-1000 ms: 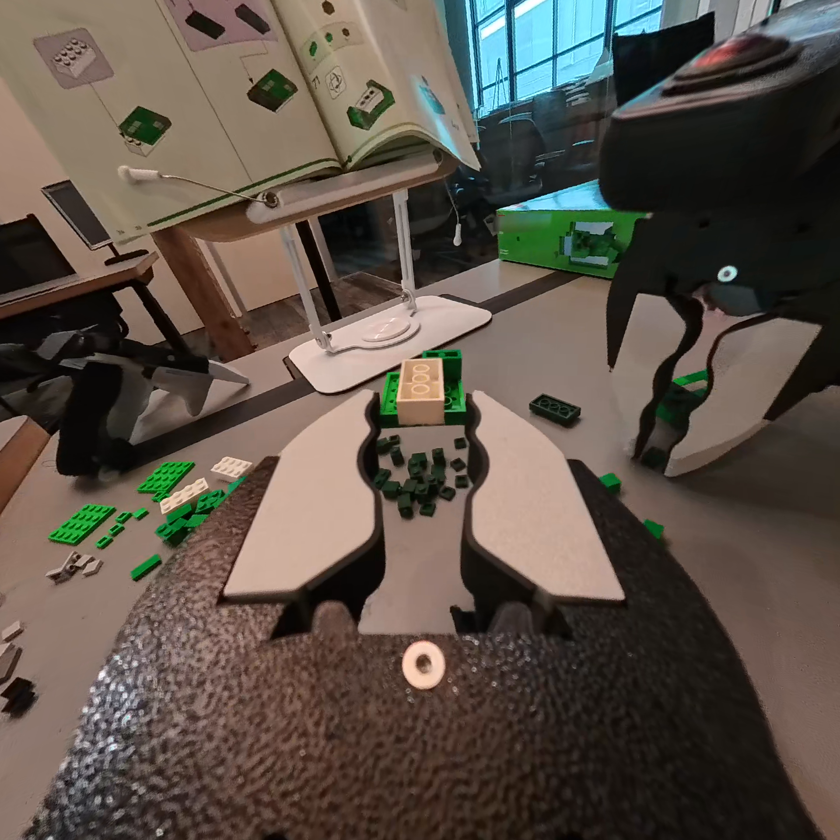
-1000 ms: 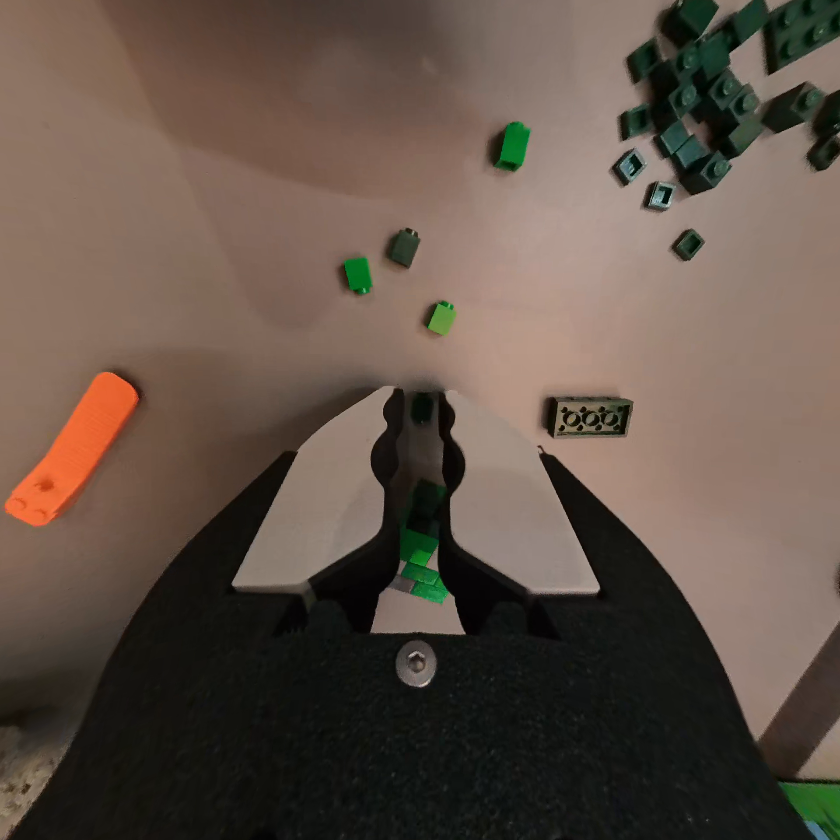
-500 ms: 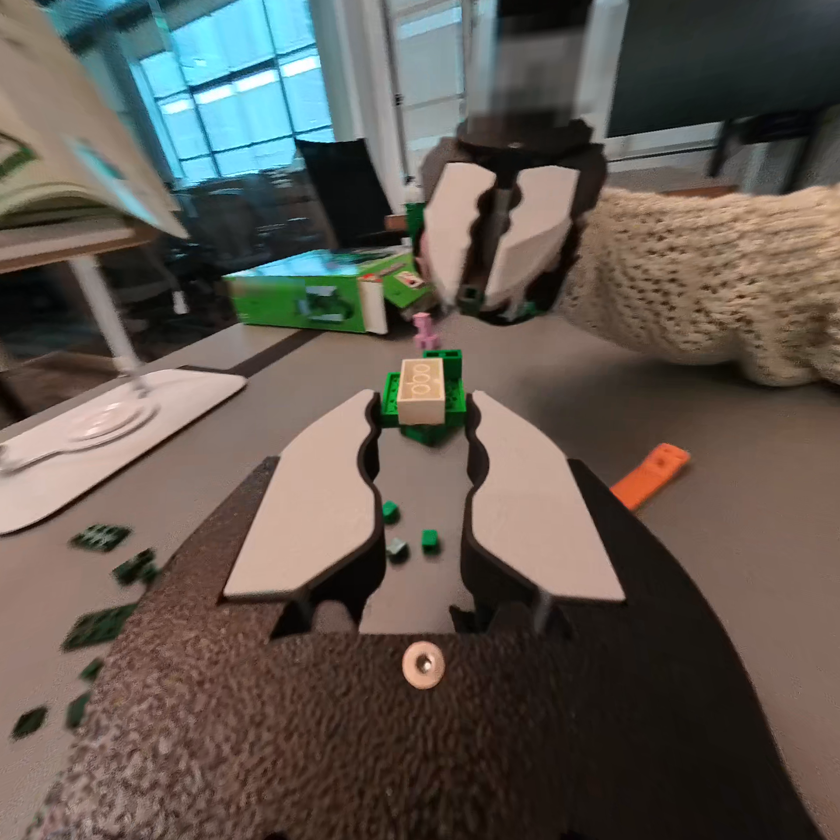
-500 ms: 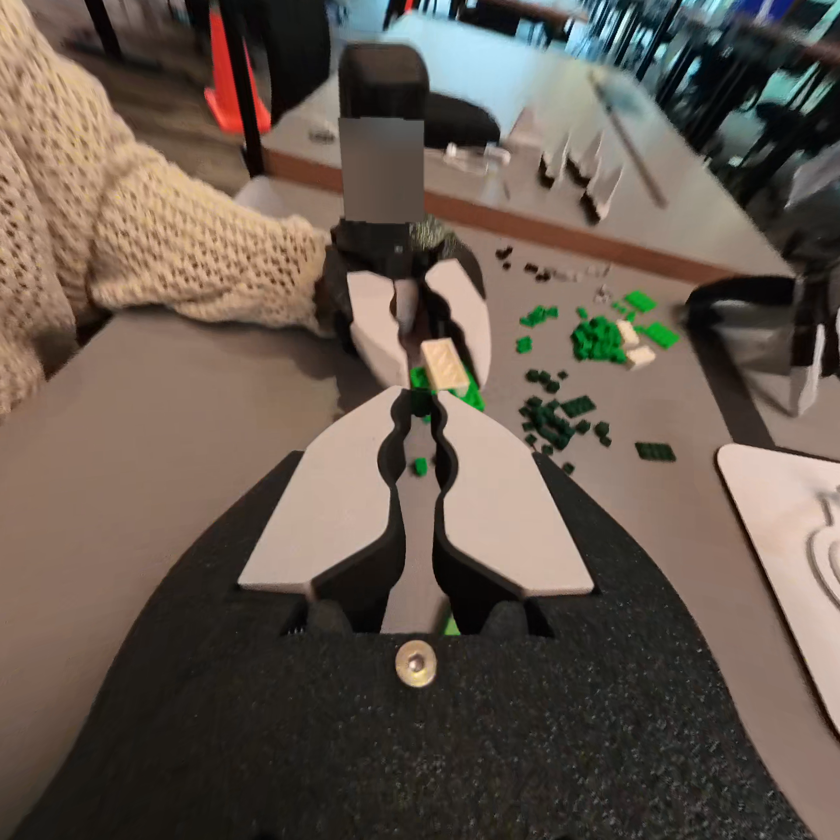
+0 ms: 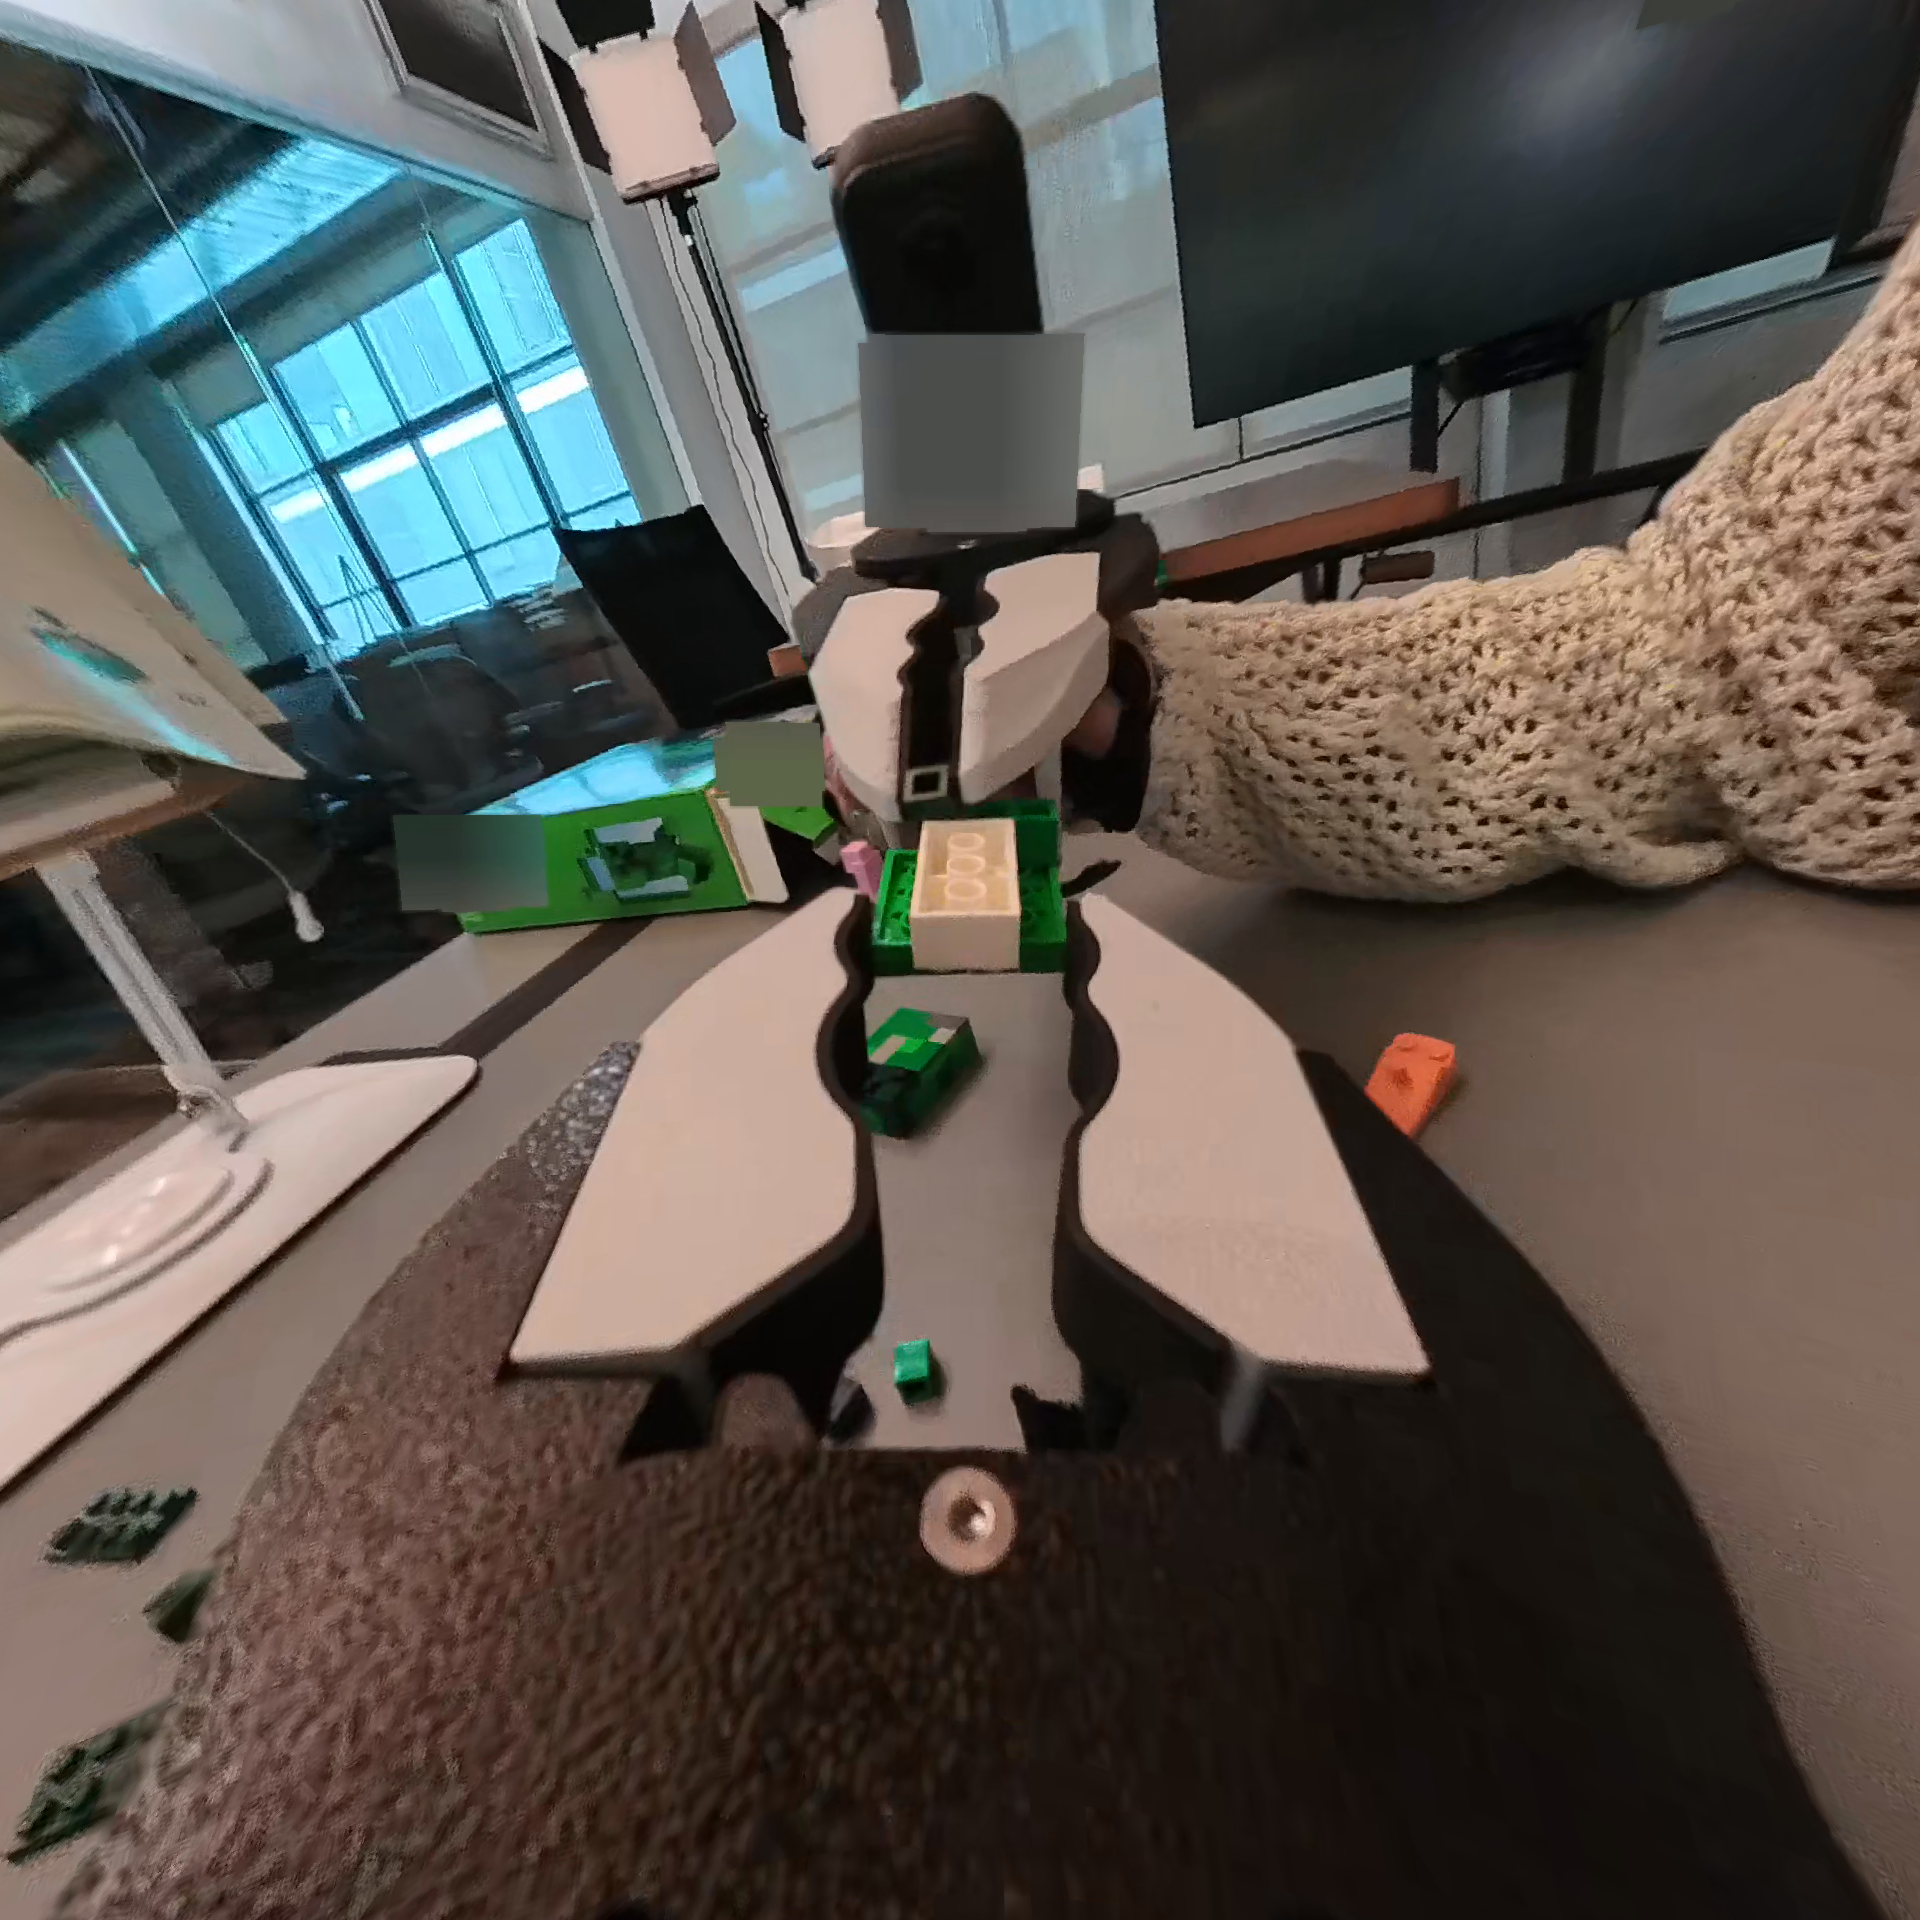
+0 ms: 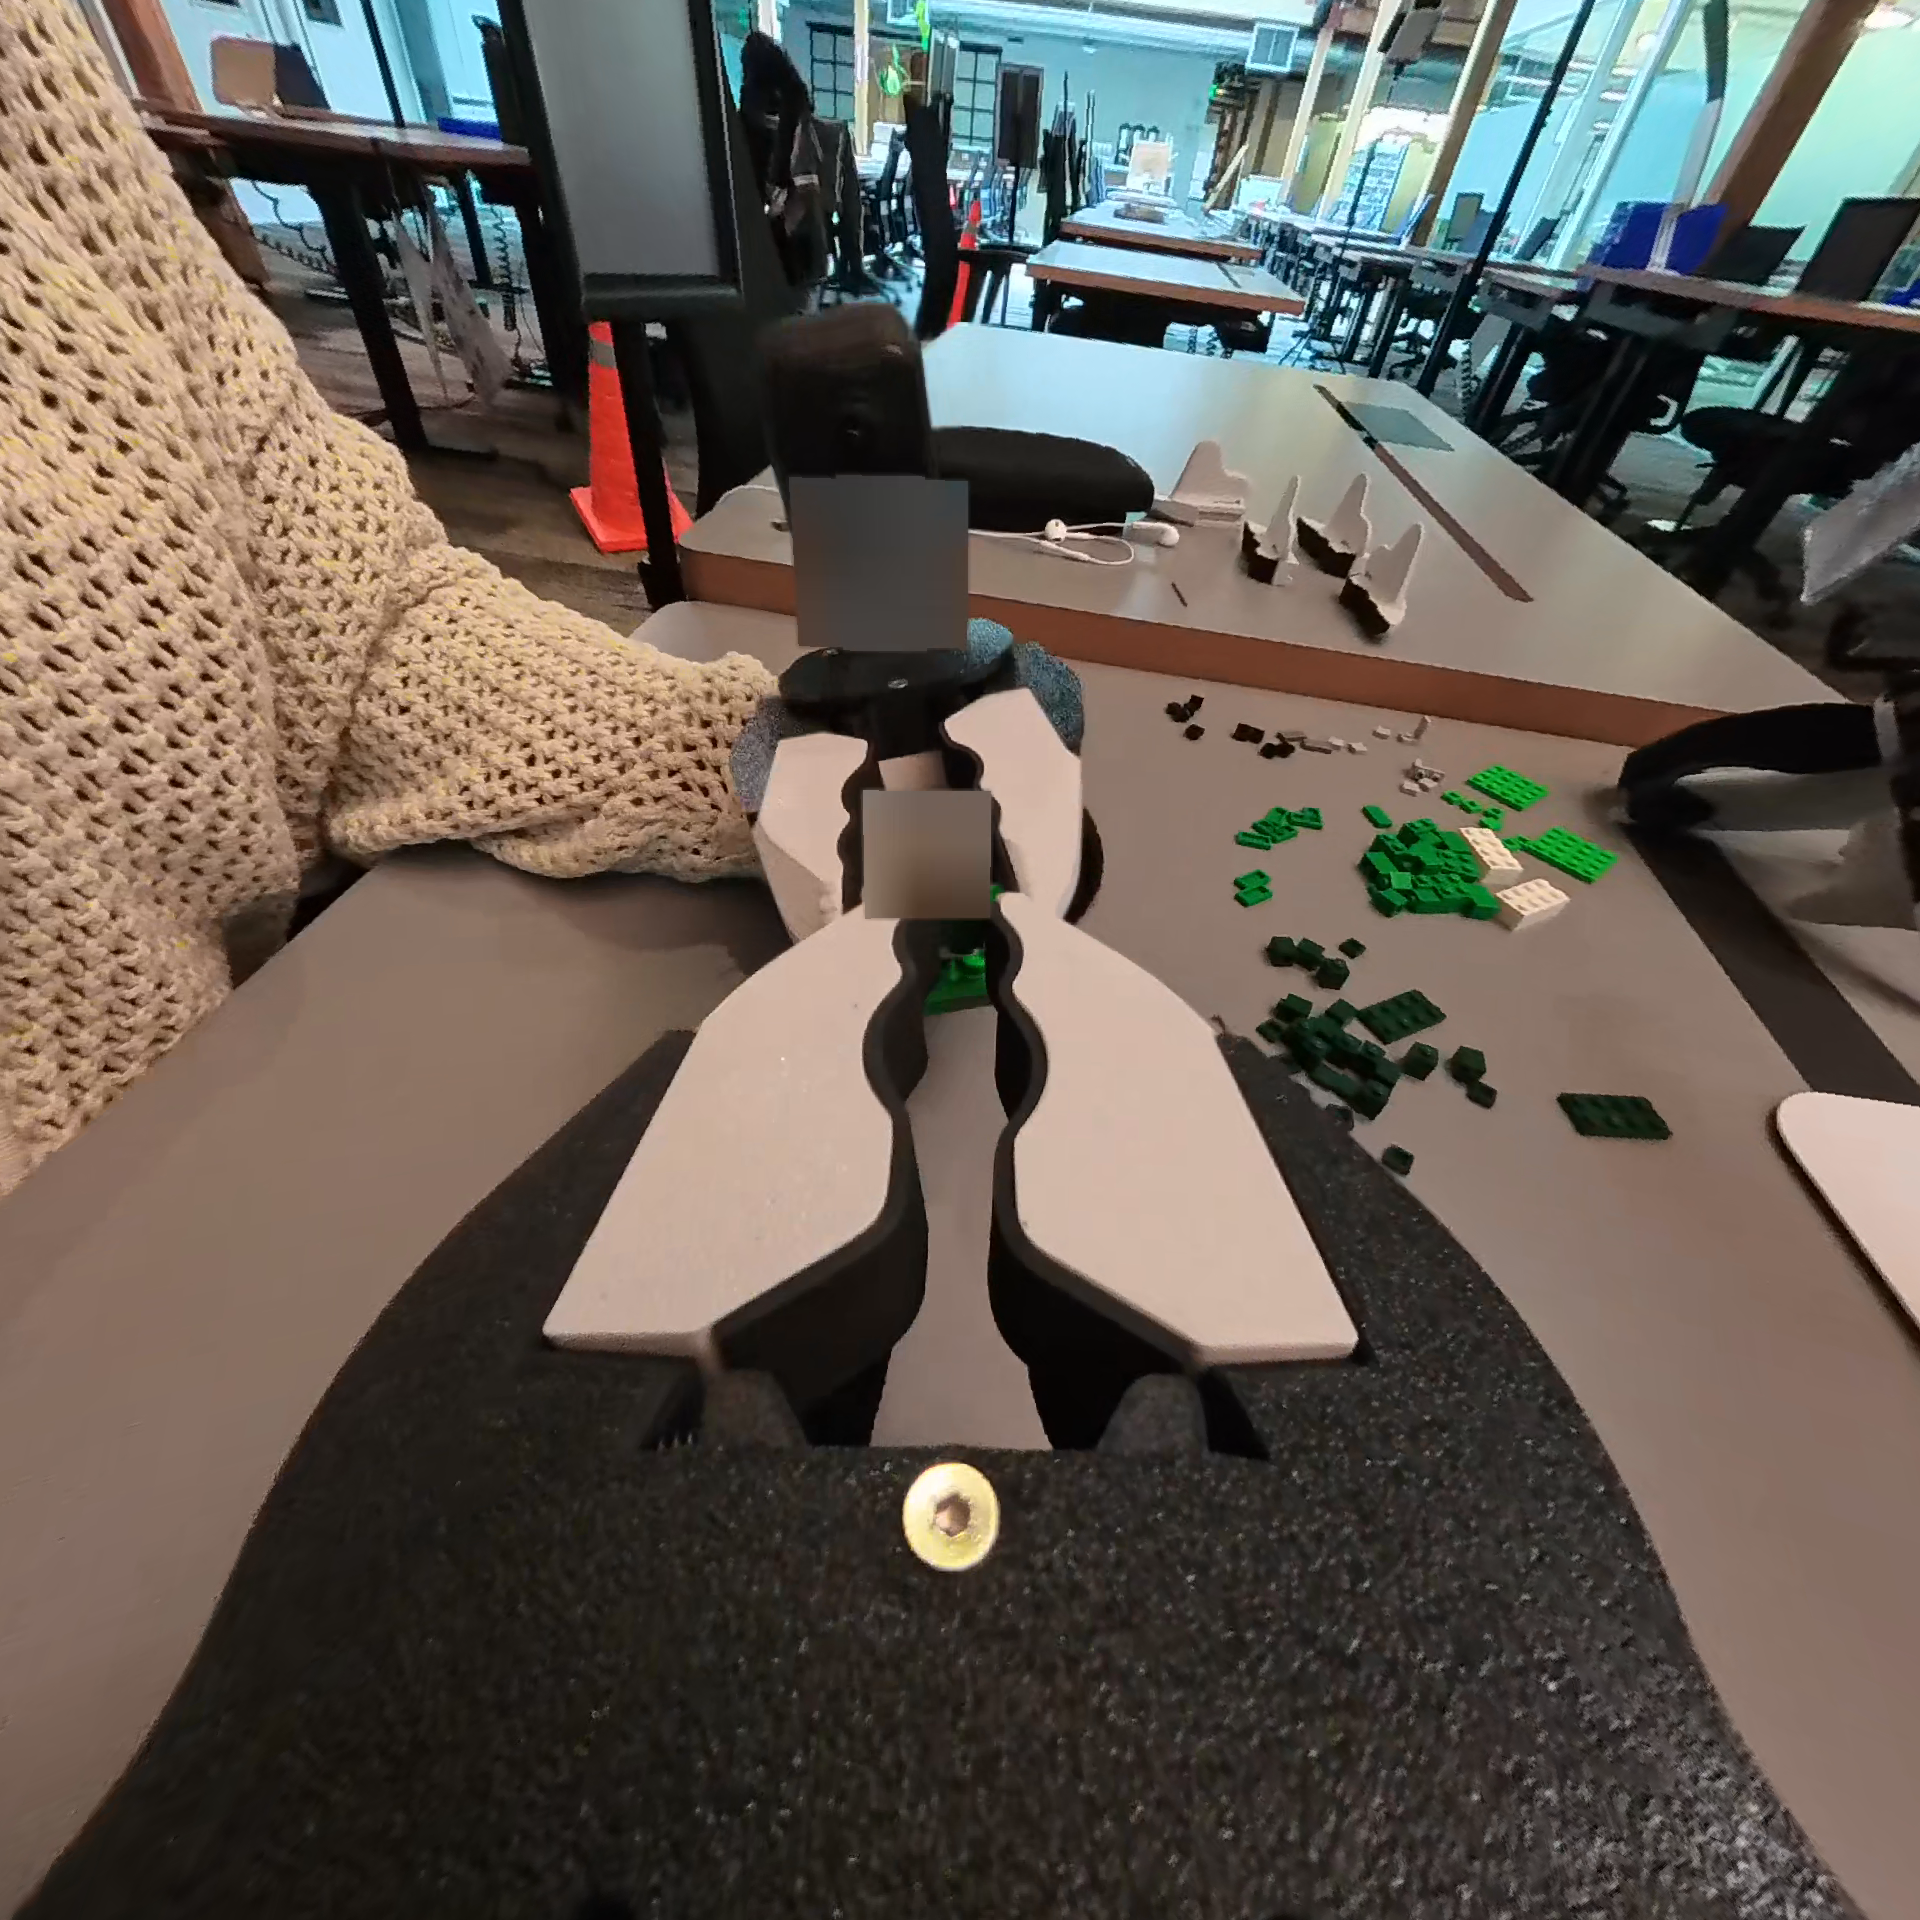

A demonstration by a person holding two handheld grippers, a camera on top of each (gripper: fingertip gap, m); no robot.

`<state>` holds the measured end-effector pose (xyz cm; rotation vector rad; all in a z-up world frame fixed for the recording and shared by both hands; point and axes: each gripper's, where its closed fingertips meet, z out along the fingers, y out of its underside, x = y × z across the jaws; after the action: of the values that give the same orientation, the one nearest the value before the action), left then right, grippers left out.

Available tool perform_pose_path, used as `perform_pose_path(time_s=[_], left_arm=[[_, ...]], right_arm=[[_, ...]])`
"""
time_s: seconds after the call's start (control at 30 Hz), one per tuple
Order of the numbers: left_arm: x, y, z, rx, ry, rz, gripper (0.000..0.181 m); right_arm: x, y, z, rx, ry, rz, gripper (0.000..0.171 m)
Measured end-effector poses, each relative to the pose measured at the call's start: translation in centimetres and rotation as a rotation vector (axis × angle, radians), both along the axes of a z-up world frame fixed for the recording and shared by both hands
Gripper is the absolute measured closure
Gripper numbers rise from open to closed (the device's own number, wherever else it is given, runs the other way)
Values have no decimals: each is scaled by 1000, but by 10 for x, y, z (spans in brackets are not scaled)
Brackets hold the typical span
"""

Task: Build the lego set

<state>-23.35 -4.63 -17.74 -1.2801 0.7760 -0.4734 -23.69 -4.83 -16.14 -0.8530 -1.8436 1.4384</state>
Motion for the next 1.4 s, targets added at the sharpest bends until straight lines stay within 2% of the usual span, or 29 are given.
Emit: perform_pose_path(time_s=[0.43,0.77,0.97,1.07,1.1,1.17,1.23,1.3,1.4], left_arm=[[14,-4,0,32,33,-22,145],[16,-4,-1,26,33,-28,145],[7,2,2,13,-4,26,145],[1,6,0,-31,-38,47,145],[0,7,0,-42,-48,51,145],[-4,11,1,-63,-80,71,145],[-8,13,-1,-86,-92,88,145],[-9,14,1,-96,-122,82,145],[-9,14,1,-104,-134,79,145]], right_arm=[[16,-2,-5,26,-85,79,163],[19,-6,-9,12,-129,102,157],[14,5,4,38,-58,4,135],[11,20,8,215,11,-152,124],[9,25,7,317,35,-224,116],[5,35,5,564,103,-380,113],[3,34,-6,802,133,-453,110],[-1,28,-19,967,144,-461,107],[-6,23,-30,1041,146,-442,108]])
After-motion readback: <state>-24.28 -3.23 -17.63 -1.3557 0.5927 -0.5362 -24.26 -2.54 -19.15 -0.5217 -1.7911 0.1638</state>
